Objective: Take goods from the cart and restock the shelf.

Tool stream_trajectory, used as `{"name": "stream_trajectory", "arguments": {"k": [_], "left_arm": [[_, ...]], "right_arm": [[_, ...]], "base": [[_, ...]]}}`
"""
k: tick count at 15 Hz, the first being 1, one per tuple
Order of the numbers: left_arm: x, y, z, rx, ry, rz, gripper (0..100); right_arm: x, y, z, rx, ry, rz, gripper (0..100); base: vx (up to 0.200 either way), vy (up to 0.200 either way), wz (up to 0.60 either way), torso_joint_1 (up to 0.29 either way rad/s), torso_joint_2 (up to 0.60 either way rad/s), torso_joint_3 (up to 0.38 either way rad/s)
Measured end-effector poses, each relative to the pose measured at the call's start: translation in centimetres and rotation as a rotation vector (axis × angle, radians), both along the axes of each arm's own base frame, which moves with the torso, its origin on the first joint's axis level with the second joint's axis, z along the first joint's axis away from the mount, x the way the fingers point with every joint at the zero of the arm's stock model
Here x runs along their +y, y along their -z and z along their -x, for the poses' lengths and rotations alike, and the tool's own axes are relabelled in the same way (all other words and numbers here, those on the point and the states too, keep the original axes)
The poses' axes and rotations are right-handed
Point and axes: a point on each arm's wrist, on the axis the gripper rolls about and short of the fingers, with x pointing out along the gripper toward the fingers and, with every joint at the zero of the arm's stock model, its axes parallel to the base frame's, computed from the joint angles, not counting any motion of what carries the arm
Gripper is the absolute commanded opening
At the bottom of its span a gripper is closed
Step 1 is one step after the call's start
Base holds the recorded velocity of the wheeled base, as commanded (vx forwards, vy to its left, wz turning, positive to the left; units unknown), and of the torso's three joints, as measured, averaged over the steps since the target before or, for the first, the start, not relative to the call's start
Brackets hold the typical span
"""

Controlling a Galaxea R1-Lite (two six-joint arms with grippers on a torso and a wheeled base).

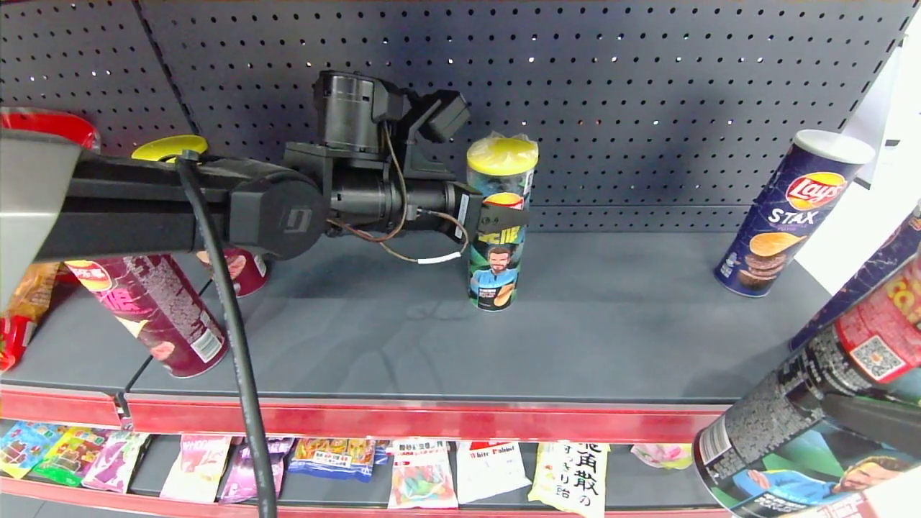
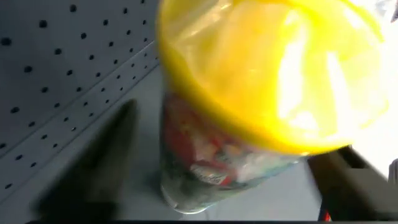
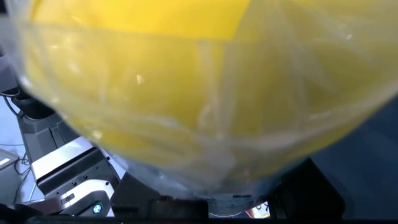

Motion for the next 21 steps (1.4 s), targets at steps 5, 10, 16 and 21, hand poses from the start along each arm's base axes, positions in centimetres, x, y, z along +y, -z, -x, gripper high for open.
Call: {"name": "stream_trajectory", "arguments": {"k": [5,10,16,21], "left_arm": [[-0.1,0.3,0.2,0.008,0.005,-0.006,0],[0.8,0.1,2.9,0.045,0.017,-0.023,0],[1.6,0.9,8.8,0.085,0.072,-0.062,0],[2.1,1.2,11.0,0.073,0.071,-0.066,0]], "right_arm": [[0.0,0.0,0.0,0.001,0.002,-0.002,0],[0.0,-0.1,0.0,-0.002,0.001,-0.003,0],[0.0,-0.1,-0.1,0.000,0.001,-0.002,0],[0.0,-0.1,0.0,-0.003,0.002,-0.004,0]], "base": [[0.000,0.000,0.00,0.000,0.00,0.000],[0.000,0.000,0.00,0.000,0.00,0.000],[0.000,0.000,0.00,0.000,0.00,0.000],[0.000,0.000,0.00,0.000,0.00,0.000]]}}
